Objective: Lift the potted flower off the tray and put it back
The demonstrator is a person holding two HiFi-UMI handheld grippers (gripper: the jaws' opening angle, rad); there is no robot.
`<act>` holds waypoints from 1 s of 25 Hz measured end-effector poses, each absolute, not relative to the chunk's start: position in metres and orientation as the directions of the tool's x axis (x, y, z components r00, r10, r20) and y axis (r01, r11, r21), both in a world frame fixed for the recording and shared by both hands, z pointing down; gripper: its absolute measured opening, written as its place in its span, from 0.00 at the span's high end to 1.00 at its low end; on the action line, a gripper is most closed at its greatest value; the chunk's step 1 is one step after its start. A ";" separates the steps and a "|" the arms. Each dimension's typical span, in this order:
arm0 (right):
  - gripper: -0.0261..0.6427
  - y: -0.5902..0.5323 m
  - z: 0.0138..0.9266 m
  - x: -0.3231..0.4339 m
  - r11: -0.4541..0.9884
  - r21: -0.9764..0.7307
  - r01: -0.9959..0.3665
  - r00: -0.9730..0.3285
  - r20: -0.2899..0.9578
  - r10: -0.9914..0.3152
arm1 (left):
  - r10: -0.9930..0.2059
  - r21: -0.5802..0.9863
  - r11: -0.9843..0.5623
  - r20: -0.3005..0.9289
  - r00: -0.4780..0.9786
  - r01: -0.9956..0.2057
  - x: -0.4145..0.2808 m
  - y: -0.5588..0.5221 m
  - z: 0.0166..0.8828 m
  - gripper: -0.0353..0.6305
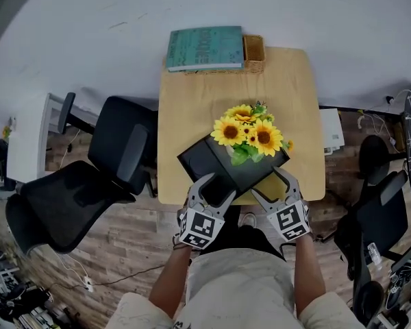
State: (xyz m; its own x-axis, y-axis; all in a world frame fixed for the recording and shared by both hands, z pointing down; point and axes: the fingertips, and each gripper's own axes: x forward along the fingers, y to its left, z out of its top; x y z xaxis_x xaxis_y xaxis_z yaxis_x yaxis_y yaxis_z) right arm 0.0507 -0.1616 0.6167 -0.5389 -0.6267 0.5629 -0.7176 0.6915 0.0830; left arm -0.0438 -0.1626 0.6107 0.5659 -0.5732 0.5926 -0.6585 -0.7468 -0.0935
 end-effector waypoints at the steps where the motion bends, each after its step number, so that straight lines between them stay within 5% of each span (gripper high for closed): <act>1: 0.46 -0.158 0.615 0.051 0.692 0.085 -0.717 -0.539 0.561 -0.628 | -0.581 -0.091 -0.739 0.586 0.564 -0.667 -0.045 -0.159 0.610 0.53; 25: 0.46 -0.085 0.584 0.075 0.595 -0.014 -0.804 -0.552 0.393 -0.736 | -0.774 -0.089 -0.581 0.369 0.515 -0.809 -0.063 -0.079 0.576 0.53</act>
